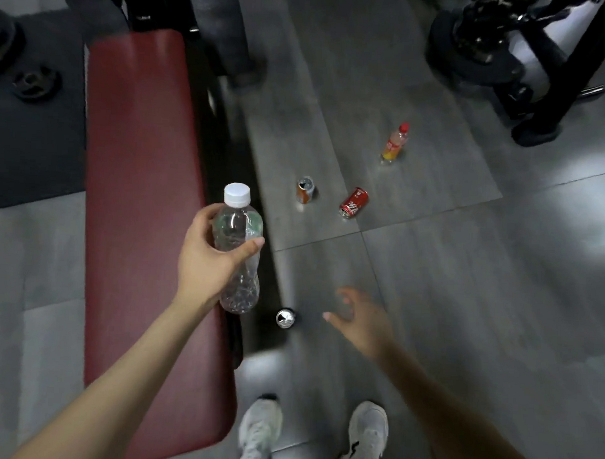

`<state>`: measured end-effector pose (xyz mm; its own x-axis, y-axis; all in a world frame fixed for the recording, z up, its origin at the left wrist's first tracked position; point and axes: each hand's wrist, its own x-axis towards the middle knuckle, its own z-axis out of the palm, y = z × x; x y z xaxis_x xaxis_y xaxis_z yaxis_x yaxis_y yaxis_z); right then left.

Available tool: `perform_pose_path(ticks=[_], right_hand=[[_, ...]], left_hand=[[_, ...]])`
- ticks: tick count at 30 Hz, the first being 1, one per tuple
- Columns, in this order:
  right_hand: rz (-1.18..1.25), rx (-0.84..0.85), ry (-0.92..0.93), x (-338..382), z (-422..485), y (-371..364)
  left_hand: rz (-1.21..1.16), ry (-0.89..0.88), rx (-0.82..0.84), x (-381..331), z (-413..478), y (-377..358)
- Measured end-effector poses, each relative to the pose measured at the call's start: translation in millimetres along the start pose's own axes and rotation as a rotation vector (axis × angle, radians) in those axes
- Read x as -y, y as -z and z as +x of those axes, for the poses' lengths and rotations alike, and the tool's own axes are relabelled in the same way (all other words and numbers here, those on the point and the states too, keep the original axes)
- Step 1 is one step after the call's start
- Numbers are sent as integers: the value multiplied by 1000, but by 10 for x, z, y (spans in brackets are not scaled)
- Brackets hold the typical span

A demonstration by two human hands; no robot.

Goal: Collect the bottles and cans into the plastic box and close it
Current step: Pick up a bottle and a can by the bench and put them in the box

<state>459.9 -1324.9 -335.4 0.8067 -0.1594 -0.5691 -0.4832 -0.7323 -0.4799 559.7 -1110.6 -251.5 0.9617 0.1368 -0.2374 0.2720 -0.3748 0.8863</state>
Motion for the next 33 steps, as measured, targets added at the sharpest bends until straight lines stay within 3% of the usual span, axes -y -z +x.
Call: perform_pose_path(ticks=[7,14,22,27,33], right_hand=[[-20,248,69,-721,757,-942],[81,271,121,-1272,1323,-2084],[-166,169,316,-1332,2022,-3112],[-131,112,286,-1407,2013,-2993],[125,26,99,-1304,1392,-1878]], left_hand=[[-105,52,6,695,236,-873],[1,55,-29,1835,704,-1465],[-14,140,-85,2717,969,-1728],[-31,149,-81,2628,972,-1748],[-83,167,-62,1908,606,-1635]])
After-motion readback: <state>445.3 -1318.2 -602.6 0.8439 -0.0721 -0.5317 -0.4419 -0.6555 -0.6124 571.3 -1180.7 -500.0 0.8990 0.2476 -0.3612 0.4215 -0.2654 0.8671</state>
